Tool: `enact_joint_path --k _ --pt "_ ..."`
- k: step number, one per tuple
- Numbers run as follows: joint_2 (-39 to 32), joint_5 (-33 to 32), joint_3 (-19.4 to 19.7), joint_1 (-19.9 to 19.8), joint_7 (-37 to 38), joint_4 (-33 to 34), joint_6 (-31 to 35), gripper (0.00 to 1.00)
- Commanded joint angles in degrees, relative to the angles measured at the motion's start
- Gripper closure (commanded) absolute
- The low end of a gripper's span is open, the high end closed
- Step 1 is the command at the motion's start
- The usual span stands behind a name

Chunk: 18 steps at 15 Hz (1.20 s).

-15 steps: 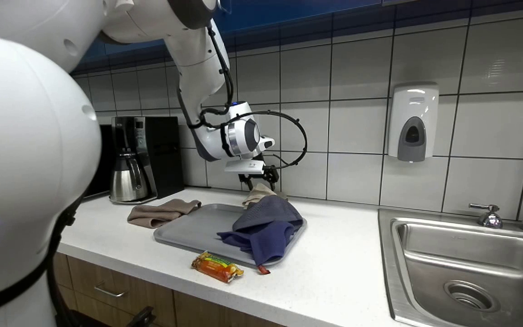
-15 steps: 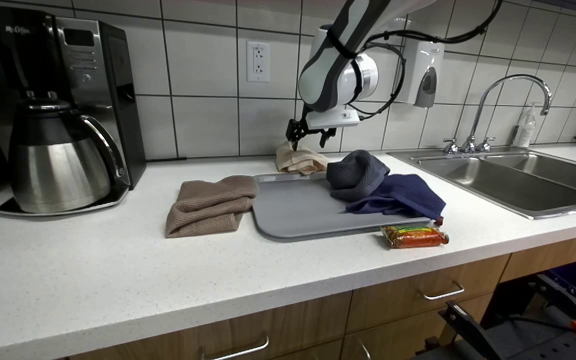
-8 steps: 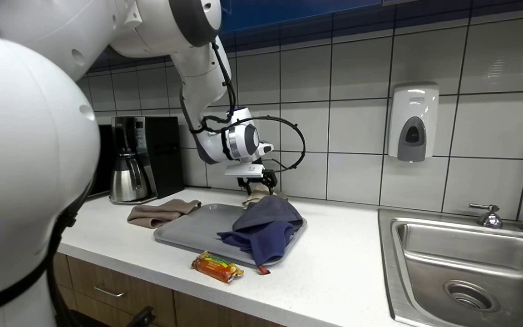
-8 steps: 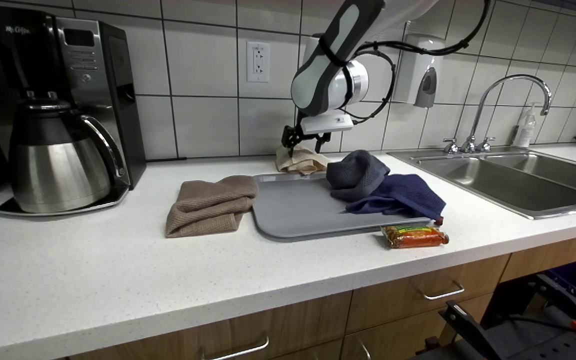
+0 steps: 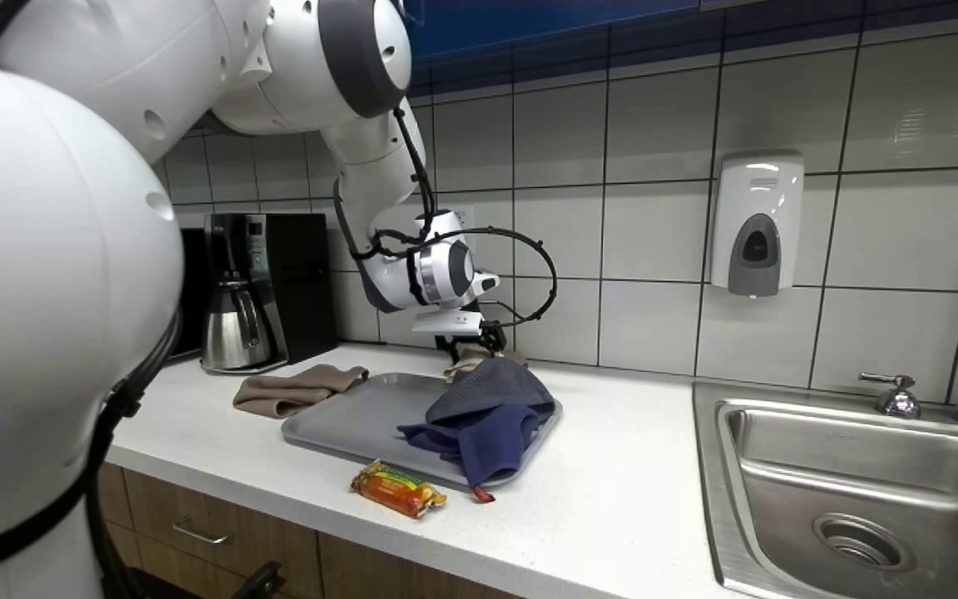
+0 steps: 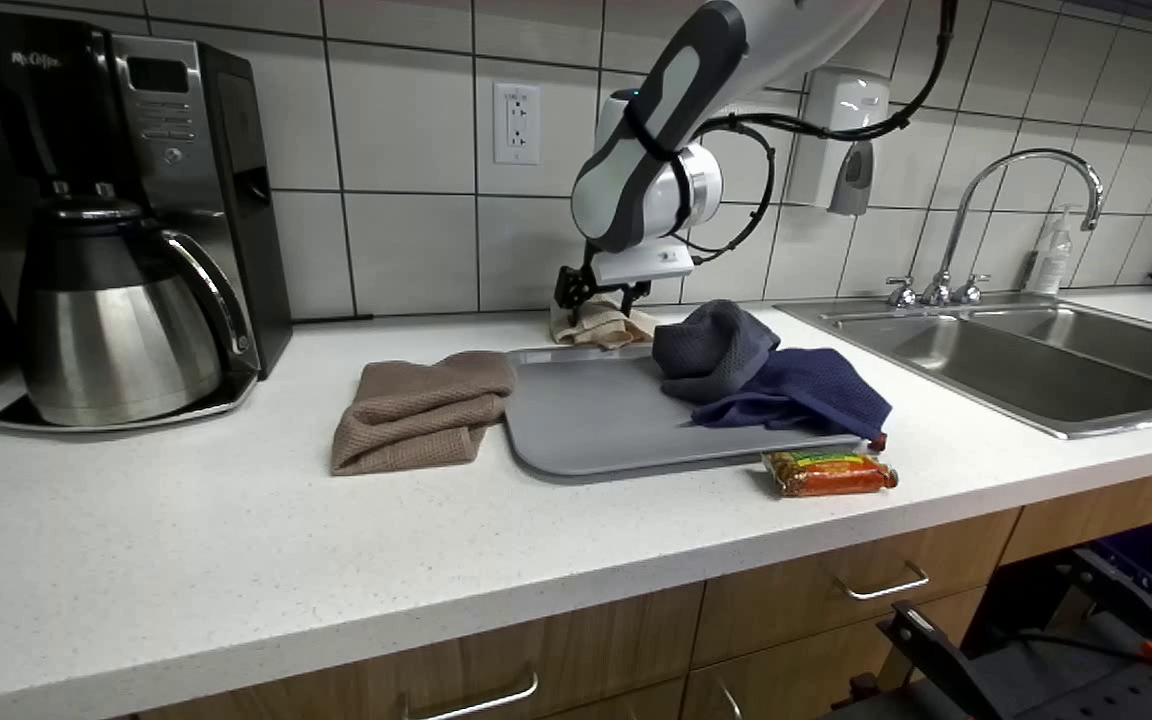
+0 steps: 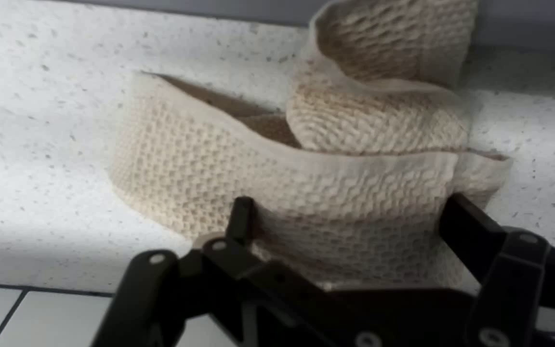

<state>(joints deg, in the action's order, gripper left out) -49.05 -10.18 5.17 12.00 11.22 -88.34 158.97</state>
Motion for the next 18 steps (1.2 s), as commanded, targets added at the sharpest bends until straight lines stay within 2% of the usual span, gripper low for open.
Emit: enact_joint_path --k 1,5,6,7,16,18 --pt "-2.3 0.5 0.3 0.2 -1.1 3.5 -0.3 0.00" --pt "-3.1 0.6 0.3 0.3 -1.0 4.6 -0.3 0.00" --pt "-3.2 0.5 0.4 0.3 -1.0 4.8 -0.2 0.22" --pt "-3.2 0.6 0.2 0.2 -1.2 4.9 -0.2 0.26" --pt "-2.6 0.7 -0.2 -0.1 -1.6 4.3 0.4 0.95" --pt "-2.2 0.6 0.2 0.1 -1.3 3.7 1.0 1.00"
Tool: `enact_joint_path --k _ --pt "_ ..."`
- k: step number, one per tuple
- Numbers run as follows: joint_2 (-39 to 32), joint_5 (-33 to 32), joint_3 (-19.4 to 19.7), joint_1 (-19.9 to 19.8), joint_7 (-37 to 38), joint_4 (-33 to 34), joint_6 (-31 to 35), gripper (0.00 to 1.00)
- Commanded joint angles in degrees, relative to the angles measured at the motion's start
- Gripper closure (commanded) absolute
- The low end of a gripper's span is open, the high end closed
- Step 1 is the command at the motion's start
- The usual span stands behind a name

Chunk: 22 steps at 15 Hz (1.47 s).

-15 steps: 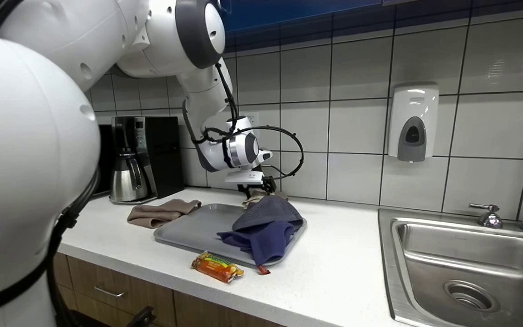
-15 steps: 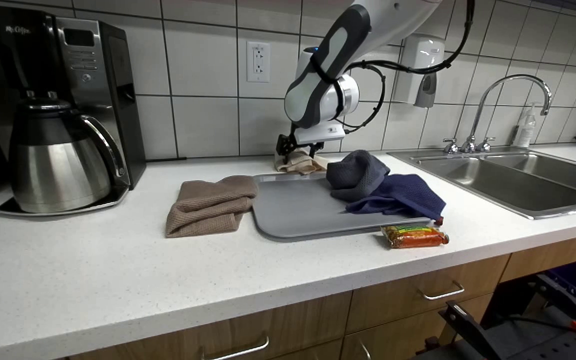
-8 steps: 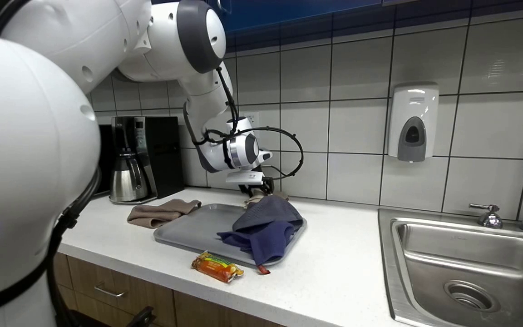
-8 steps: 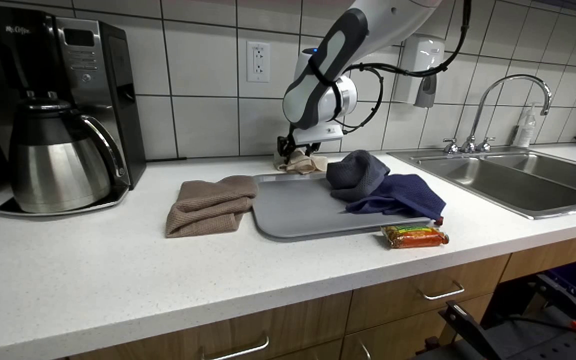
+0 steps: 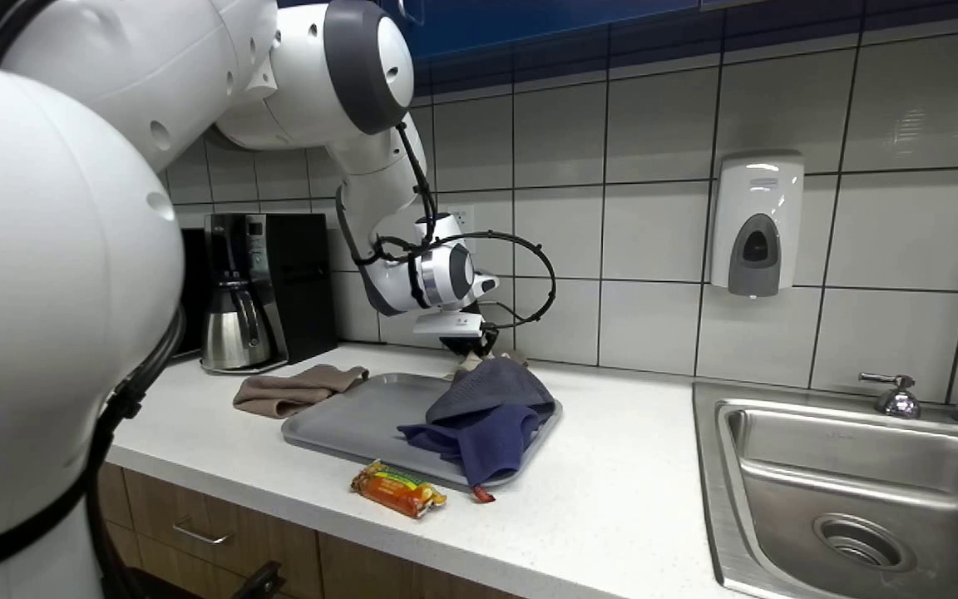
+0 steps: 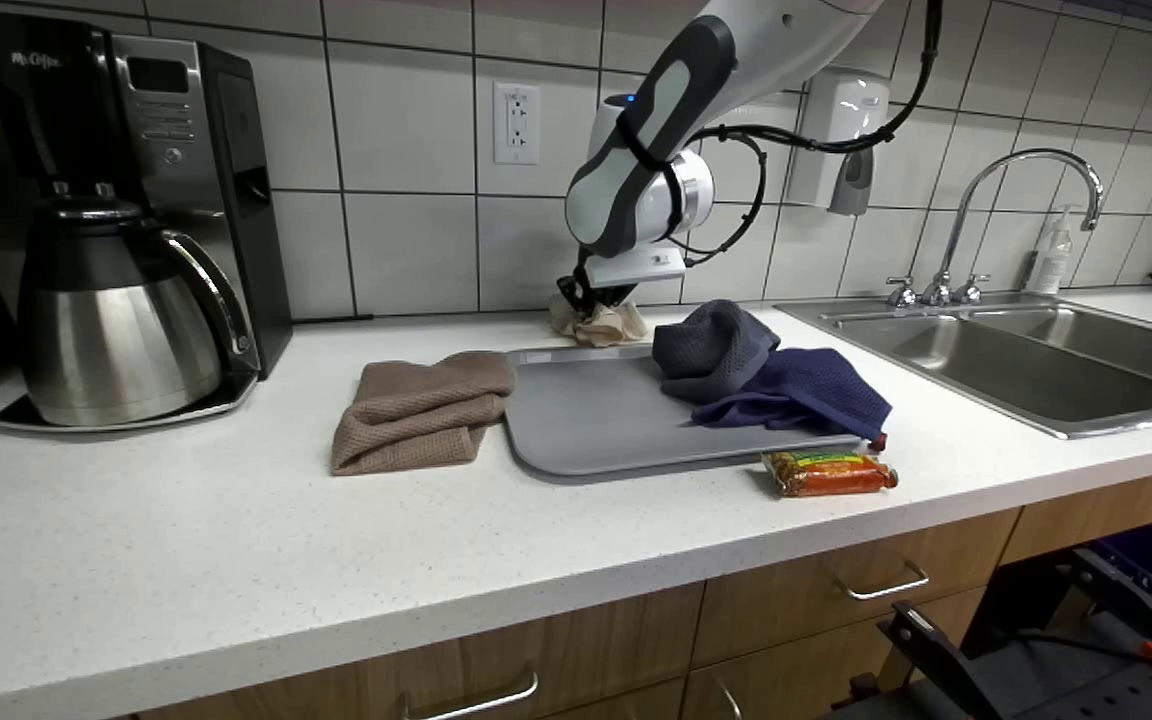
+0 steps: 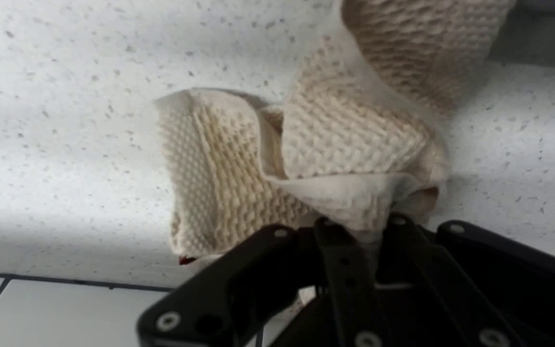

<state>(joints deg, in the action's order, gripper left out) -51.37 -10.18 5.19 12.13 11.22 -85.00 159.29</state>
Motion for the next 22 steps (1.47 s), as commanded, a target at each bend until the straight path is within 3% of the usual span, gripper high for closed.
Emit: enact_joint_path --k 1,14,22 --pt "0.3 0.5 0.4 0.1 -1.0 0.0 1.2 1.00" --pt "6.6 0.7 2.9 1.4 -0.7 -9.9 12.8 0.97" --pt "15.0 1.0 2.0 2.5 -1.6 -19.9 12.6 0.97"
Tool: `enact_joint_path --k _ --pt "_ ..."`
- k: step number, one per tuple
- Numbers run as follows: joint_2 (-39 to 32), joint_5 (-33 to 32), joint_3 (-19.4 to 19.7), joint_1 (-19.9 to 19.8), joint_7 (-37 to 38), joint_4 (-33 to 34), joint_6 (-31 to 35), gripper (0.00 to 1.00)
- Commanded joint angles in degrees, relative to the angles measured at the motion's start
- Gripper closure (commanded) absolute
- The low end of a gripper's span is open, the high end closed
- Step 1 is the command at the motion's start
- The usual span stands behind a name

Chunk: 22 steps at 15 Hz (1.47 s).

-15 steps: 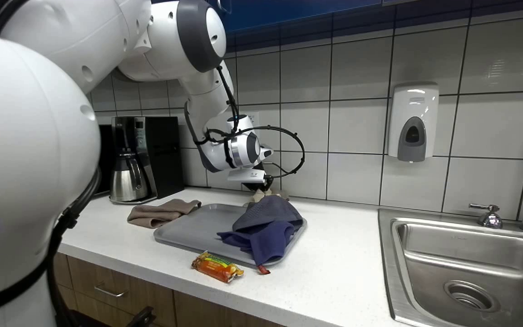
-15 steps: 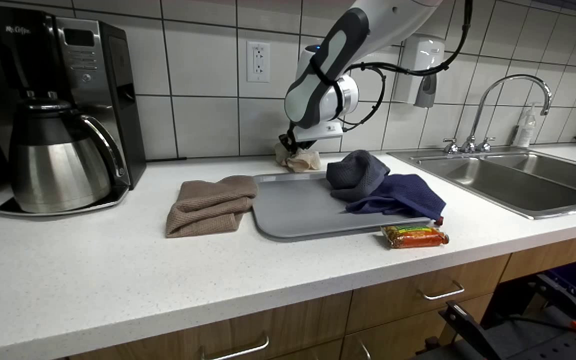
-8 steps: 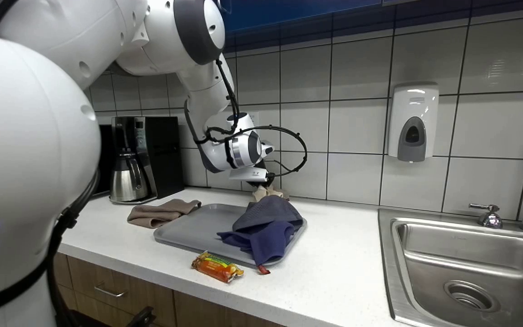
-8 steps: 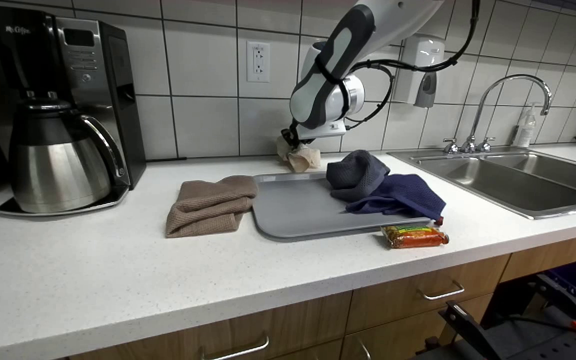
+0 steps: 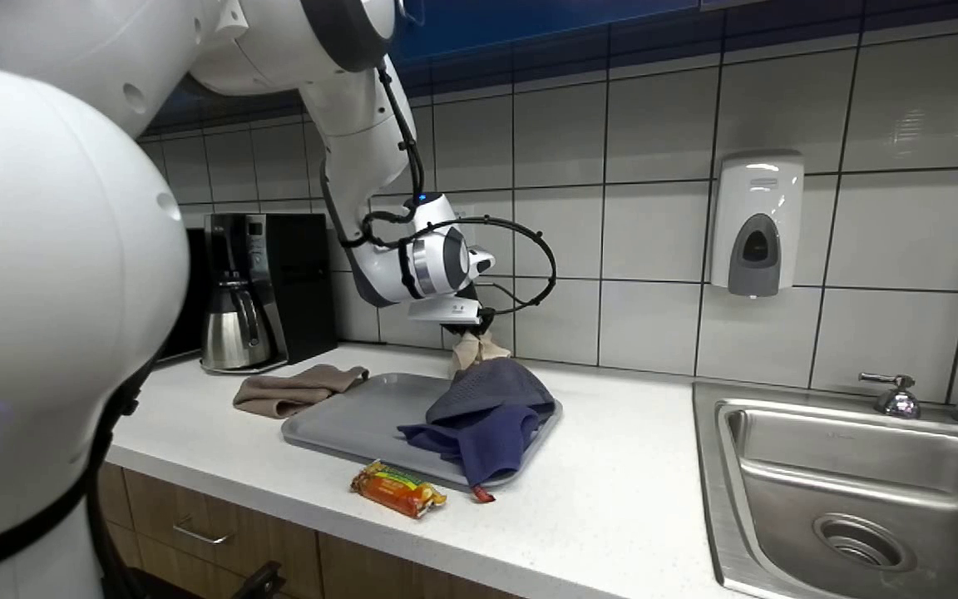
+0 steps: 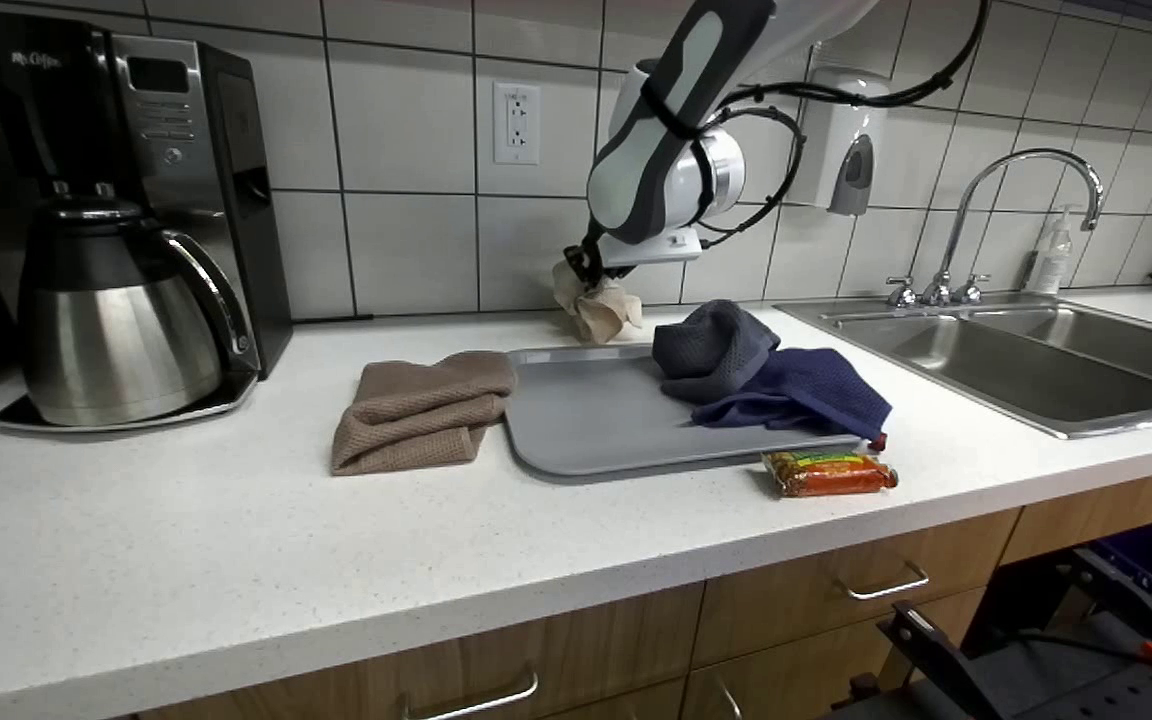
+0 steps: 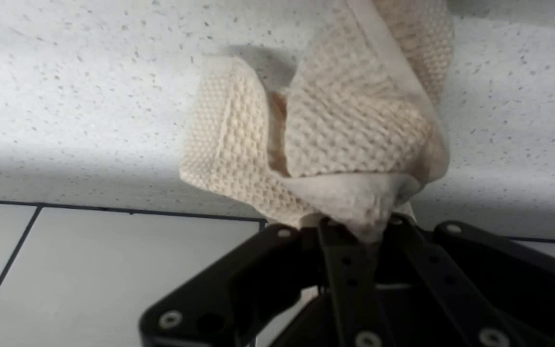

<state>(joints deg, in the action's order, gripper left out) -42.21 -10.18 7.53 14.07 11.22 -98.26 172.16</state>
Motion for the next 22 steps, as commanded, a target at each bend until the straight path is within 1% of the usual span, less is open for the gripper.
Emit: enact_joint_path --k 1,4,5,10,18,19,20,21,22 --pt "6.9 1.0 -0.7 0.6 -1.7 -7.8 -0.5 0.97" --pt "9.9 0.6 0.7 2.4 -0.4 -11.2 -0.4 0.97" --pt "10.6 0.2 1.9 3.5 0.5 -12.2 0.0 0.97" --pt "16.1 -0.9 3.4 6.2 0.9 -18.4 0.5 0.97" --pt "25.8 -2.1 5.2 9.7 0.8 -29.3 3.7 0.97" --pt "26.8 -2.1 5.3 9.9 0.5 -30.3 3.6 0.97" --pt "28.0 -1.2 3.8 8.9 -0.6 -31.5 3.1 0.97" --pt "28.7 -1.1 3.7 9.0 -0.5 -32.5 2.8 0.97" --pt "29.6 -0.4 2.9 8.4 -1.1 -33.5 2.4 0.97"
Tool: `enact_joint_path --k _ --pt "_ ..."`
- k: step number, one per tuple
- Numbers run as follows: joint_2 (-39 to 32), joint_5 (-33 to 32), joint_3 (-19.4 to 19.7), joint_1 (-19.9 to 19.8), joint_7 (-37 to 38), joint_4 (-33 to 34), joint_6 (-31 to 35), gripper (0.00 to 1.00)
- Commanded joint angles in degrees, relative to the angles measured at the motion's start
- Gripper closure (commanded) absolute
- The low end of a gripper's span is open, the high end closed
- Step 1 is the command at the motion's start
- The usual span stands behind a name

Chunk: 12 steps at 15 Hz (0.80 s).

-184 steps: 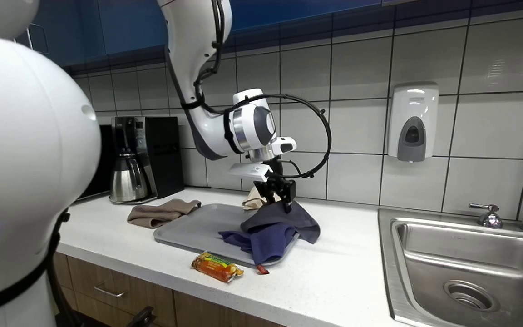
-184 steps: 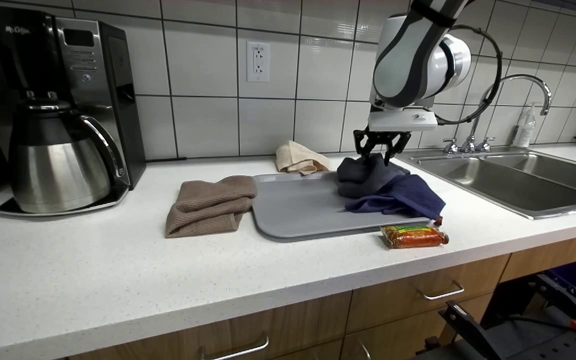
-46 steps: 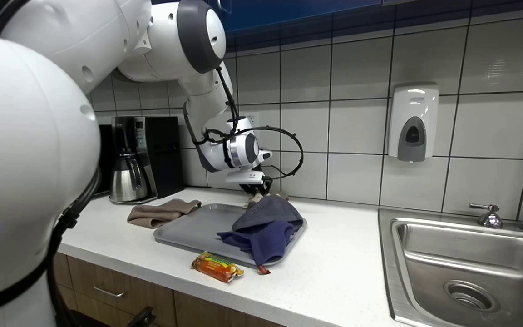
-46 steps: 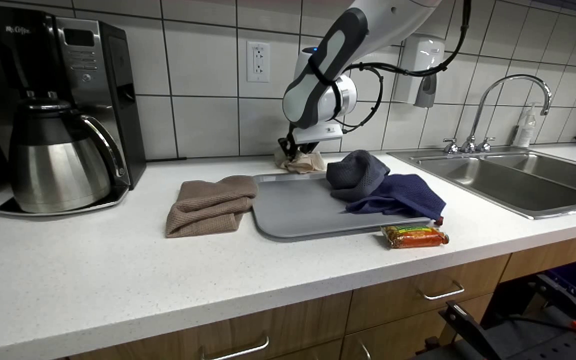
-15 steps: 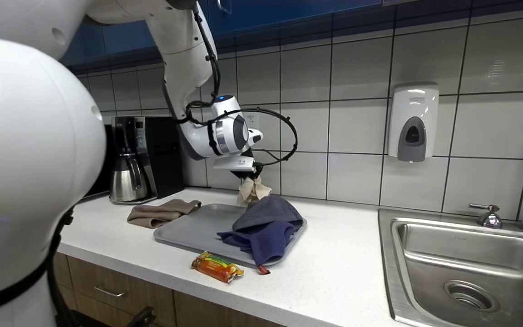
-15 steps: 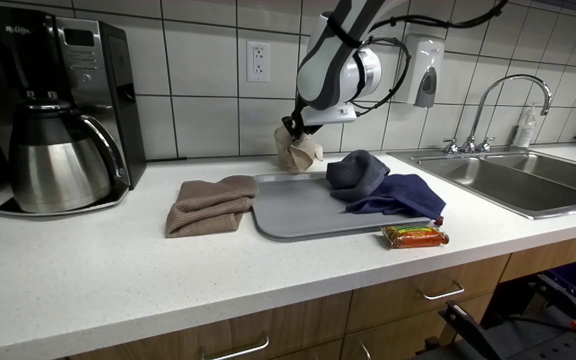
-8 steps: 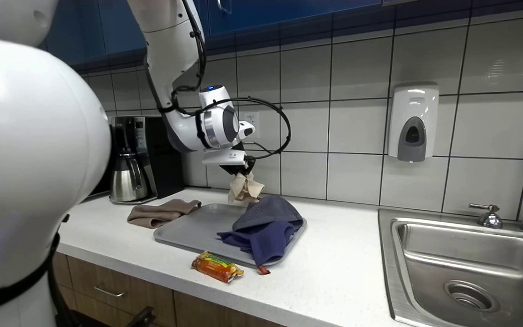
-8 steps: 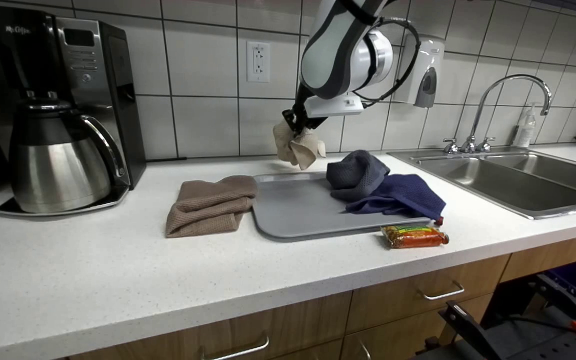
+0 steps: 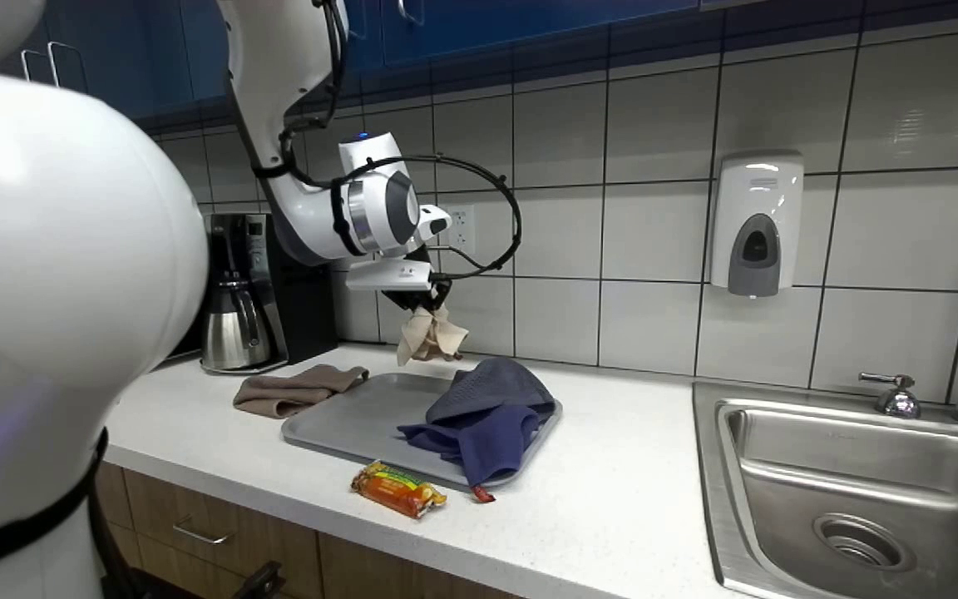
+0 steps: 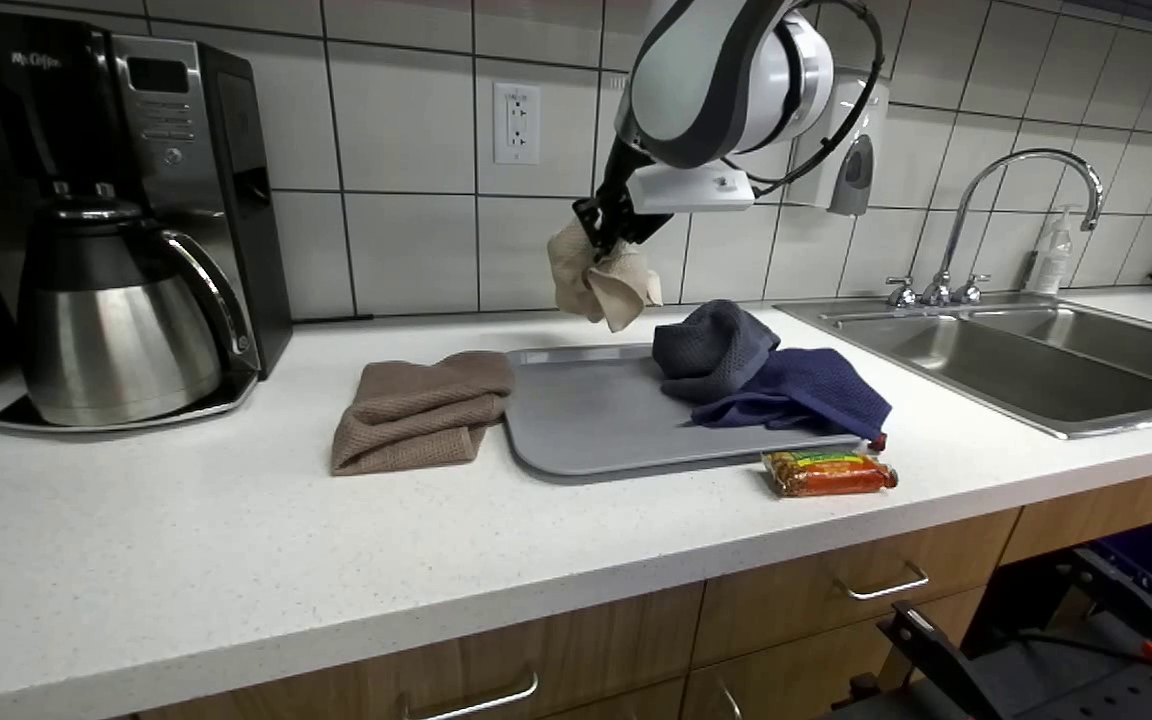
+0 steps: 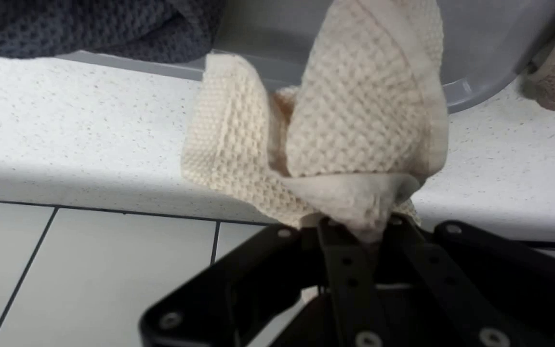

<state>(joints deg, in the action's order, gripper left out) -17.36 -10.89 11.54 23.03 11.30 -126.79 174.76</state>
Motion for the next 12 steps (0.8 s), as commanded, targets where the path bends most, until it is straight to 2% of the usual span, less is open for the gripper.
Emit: enact_joint_path --k 1,6,10,11,12 --pt "5.6 0.8 -1.8 -0.9 -1.5 -6.0 -0.4 0.97" --pt "6.9 1.6 -3.3 -1.1 -1.5 -9.2 -1.1 0.97" --pt "5.2 0.9 -1.7 -0.7 -0.2 -9.2 -1.9 0.97" --pt "4.3 -0.1 -0.2 0.0 1.0 -8.6 -2.1 0.97" --pt "3.9 1.0 -0.9 -0.8 0.4 -8.6 -2.5 0.97"
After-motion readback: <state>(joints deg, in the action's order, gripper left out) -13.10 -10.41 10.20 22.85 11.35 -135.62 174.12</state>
